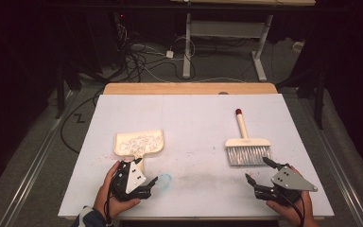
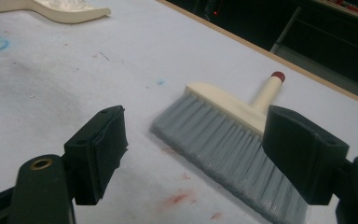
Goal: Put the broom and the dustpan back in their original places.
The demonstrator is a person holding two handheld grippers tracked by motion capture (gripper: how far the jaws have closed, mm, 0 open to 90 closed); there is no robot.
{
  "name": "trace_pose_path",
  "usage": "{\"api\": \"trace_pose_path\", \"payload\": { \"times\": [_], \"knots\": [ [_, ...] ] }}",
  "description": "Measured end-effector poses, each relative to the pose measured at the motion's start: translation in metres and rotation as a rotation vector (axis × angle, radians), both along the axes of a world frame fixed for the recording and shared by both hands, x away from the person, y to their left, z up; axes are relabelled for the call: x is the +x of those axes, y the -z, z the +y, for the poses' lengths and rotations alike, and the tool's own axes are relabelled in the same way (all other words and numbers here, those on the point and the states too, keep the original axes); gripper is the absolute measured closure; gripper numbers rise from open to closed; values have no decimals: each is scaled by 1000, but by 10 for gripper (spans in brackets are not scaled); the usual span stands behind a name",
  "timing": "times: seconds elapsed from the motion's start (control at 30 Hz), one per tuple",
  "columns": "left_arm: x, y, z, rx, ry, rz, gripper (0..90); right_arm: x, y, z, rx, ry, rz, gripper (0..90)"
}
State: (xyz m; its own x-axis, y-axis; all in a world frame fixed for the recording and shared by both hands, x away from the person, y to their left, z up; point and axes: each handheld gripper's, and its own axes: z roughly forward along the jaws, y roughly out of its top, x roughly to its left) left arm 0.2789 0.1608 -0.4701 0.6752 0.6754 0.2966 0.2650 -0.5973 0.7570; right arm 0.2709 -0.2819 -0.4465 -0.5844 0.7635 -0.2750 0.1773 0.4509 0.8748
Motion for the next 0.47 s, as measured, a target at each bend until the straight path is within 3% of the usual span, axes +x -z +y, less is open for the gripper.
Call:
{"api": "trace_pose_path", "payload": {
  "times": [0.47],
  "knots": [
    [3, 1, 0, 7, -6, 4, 187, 0, 0, -1, 2, -11, 5, 224]
  ]
}}
